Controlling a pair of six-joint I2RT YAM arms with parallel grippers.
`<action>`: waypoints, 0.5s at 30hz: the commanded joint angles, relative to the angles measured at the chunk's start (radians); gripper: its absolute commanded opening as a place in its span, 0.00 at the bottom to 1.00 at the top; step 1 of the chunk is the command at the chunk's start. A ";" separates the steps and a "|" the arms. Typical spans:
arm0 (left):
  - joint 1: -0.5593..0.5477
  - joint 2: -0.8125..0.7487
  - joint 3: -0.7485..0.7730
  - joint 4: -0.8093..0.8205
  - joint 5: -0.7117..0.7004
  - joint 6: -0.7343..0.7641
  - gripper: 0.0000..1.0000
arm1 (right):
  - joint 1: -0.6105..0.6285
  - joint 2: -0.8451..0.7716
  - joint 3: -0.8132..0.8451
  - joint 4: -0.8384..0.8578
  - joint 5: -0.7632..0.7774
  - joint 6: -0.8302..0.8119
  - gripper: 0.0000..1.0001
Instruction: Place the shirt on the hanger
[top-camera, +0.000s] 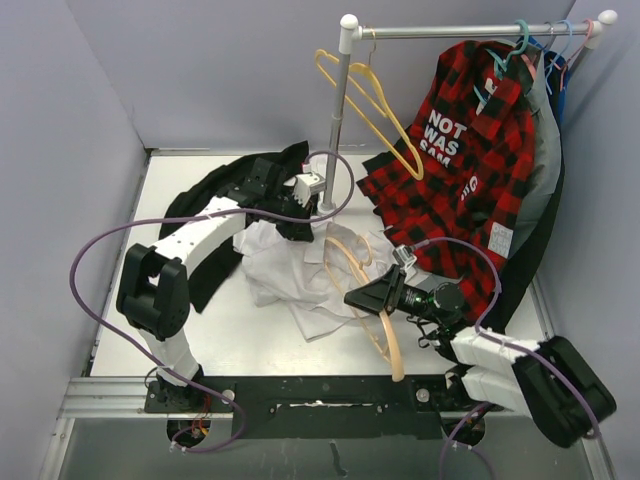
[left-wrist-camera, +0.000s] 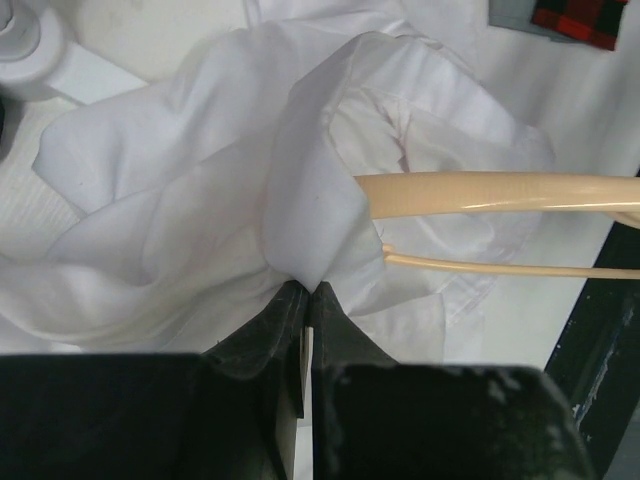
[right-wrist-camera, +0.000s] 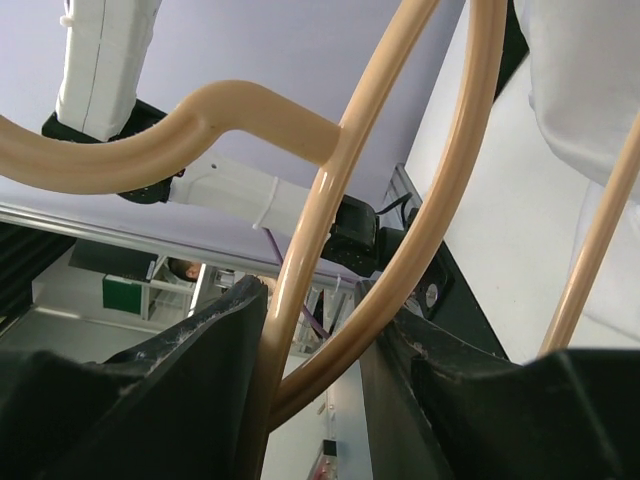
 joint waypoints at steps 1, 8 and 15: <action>0.006 -0.052 0.090 -0.088 0.134 0.069 0.00 | 0.001 0.134 0.013 0.398 0.026 0.083 0.00; 0.006 -0.072 0.097 -0.180 0.166 0.141 0.00 | -0.018 0.244 0.110 0.415 -0.043 0.016 0.00; 0.006 -0.115 0.093 -0.254 0.155 0.217 0.00 | -0.053 0.383 0.226 0.414 -0.115 -0.016 0.00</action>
